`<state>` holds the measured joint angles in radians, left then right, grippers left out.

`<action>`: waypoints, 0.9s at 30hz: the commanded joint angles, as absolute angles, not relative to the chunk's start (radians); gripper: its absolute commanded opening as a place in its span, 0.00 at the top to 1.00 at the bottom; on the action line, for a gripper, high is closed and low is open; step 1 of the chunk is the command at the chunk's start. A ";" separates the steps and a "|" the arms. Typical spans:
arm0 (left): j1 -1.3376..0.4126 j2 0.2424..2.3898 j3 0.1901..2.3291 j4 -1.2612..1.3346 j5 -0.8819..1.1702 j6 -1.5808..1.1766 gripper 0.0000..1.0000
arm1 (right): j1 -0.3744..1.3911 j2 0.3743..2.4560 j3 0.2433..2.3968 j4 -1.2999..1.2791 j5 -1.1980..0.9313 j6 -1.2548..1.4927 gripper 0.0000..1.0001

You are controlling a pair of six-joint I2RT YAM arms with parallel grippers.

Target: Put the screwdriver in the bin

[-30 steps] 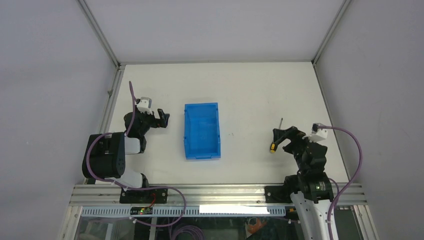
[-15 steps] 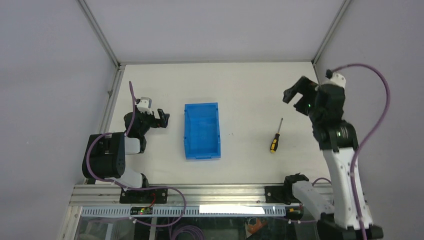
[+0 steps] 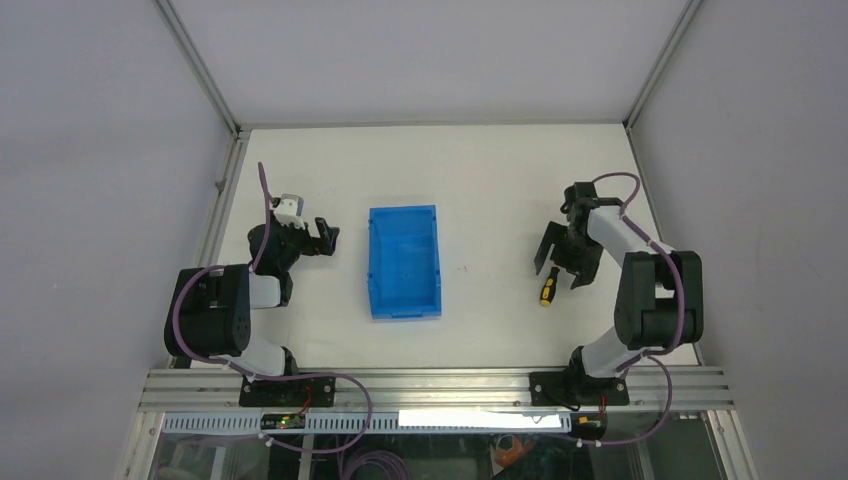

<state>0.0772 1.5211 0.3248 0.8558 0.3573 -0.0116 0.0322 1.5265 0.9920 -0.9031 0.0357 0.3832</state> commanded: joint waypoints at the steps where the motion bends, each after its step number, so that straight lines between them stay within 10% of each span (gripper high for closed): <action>1: 0.070 1.514 0.339 0.908 0.359 -0.009 0.01 | 0.026 1.584 0.946 -0.780 -0.043 0.379 0.20; 6: 0.069 1.514 0.339 0.908 0.359 -0.009 0.01 | 0.026 1.646 0.927 -0.752 -0.026 0.368 0.47; 11: 0.070 1.514 0.339 0.908 0.360 -0.009 0.01 | 0.028 1.625 1.002 -0.827 -0.006 0.335 1.00; 27: 0.070 1.514 0.339 0.908 0.359 -0.009 0.01 | 0.072 1.489 1.634 -1.462 -0.018 0.272 1.00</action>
